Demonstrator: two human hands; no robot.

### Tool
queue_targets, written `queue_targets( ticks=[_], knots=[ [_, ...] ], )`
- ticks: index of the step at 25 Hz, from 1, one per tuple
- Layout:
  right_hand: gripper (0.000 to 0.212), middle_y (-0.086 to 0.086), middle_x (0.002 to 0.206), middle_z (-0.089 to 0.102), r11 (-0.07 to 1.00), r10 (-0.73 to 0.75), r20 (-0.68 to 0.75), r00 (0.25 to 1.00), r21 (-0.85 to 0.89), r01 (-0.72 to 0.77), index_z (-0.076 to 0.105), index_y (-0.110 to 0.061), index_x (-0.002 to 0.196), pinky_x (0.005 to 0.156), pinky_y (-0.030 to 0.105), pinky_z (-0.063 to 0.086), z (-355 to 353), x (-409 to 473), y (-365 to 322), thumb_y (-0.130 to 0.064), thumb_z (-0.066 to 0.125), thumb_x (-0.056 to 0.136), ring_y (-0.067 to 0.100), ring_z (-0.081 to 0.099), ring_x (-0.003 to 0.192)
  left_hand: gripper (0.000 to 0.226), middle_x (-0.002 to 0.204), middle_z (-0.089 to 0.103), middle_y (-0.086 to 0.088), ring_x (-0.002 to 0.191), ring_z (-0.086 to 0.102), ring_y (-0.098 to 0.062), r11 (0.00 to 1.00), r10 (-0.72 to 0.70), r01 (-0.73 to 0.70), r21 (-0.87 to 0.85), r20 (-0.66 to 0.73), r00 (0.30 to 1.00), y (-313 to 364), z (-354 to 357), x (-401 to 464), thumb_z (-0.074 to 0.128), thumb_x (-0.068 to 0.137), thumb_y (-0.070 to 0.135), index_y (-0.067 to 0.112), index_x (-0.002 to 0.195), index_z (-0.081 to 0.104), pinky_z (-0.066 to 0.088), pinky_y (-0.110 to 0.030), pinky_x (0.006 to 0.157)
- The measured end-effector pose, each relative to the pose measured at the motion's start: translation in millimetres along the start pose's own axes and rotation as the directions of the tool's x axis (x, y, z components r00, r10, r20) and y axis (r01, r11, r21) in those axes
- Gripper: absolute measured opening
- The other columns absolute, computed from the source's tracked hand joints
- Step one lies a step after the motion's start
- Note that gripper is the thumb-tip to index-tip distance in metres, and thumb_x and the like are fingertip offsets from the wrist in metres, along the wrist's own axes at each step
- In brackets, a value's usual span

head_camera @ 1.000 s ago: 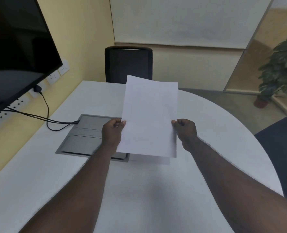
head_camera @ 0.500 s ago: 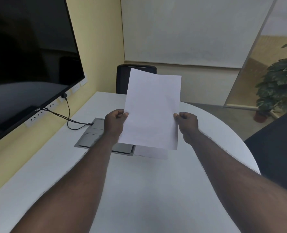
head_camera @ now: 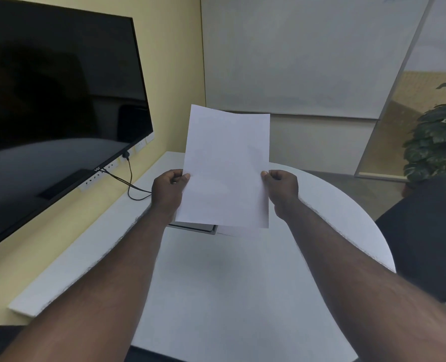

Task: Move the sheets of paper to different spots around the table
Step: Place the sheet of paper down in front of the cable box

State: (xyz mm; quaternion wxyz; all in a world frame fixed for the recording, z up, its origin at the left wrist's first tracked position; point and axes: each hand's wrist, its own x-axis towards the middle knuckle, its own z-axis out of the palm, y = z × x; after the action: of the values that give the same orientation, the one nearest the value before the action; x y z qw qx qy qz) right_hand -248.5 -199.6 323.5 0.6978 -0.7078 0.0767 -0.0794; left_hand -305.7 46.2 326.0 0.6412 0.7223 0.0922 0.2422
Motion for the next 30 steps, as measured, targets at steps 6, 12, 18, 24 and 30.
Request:
queue_targets(
  ticks=[6, 12, 18, 24, 30],
  knots=[
    [0.019, 0.002, 0.094, 0.073, 1.000, -0.022, 0.017, 1.000, 0.021, 0.022, 0.072, -0.009, 0.089, 0.073, 0.030, 0.050, 42.5, -45.9, -3.4, -0.026, 0.063, 0.085, 0.017, 0.062, 0.081, 0.009, 0.089, 0.071, -0.002, 0.081, 0.066, -0.017, 1.000, -0.005, 0.004, -0.018, -0.029, 1.000, 8.9, -64.3, -7.8, 0.066, 0.089, 0.019, 0.016, 0.097, 0.069, 0.057, -0.033, 0.080],
    [0.020, 0.004, 0.094, 0.074, 0.999, -0.033, -0.016, 0.999, 0.028, 0.034, 0.072, -0.008, 0.089, 0.077, 0.033, 0.053, 108.3, -107.5, 13.4, -0.025, 0.064, 0.085, 0.017, 0.064, 0.080, 0.013, 0.095, 0.071, -0.005, 0.088, 0.065, -0.018, 0.999, -0.024, 0.024, 0.021, 0.005, 1.000, -11.9, -153.8, -10.8, 0.067, 0.088, 0.022, 0.016, 0.098, 0.070, 0.054, -0.041, 0.089],
    [0.034, 0.001, 0.079, 0.061, 1.000, -0.023, -0.018, 1.000, -0.007, 0.023, 0.064, 0.005, 0.086, 0.070, 0.032, 0.044, 164.7, -159.0, 39.2, -0.029, 0.063, 0.081, 0.016, 0.054, 0.073, 0.008, 0.087, 0.068, 0.001, 0.086, 0.062, -0.017, 0.997, -0.061, 0.058, 0.051, 0.047, 0.997, -40.2, -230.0, -12.3, 0.069, 0.087, 0.021, 0.017, 0.093, 0.069, 0.052, -0.033, 0.083],
    [0.035, 0.002, 0.082, 0.064, 0.999, 0.011, -0.034, 0.999, -0.047, -0.013, 0.065, 0.000, 0.084, 0.070, 0.033, 0.044, 200.0, -168.8, 51.3, -0.034, 0.064, 0.078, 0.019, 0.055, 0.074, 0.003, 0.081, 0.066, 0.007, 0.078, 0.060, -0.013, 0.993, -0.079, 0.072, 0.096, 0.073, 0.994, -63.3, -260.1, 3.7, 0.068, 0.088, 0.019, 0.019, 0.091, 0.067, 0.050, -0.027, 0.076],
    [0.029, 0.002, 0.086, 0.071, 0.997, 0.045, -0.014, 0.999, -0.067, -0.046, 0.070, -0.005, 0.085, 0.074, 0.034, 0.048, 213.4, -144.0, 74.9, -0.033, 0.063, 0.080, 0.019, 0.060, 0.077, 0.012, 0.083, 0.070, 0.001, 0.078, 0.064, -0.017, 0.983, -0.115, 0.102, 0.153, 0.076, 0.990, -91.4, -255.6, 25.8, 0.068, 0.087, 0.022, 0.014, 0.095, 0.072, 0.054, -0.036, 0.080]
  ],
)
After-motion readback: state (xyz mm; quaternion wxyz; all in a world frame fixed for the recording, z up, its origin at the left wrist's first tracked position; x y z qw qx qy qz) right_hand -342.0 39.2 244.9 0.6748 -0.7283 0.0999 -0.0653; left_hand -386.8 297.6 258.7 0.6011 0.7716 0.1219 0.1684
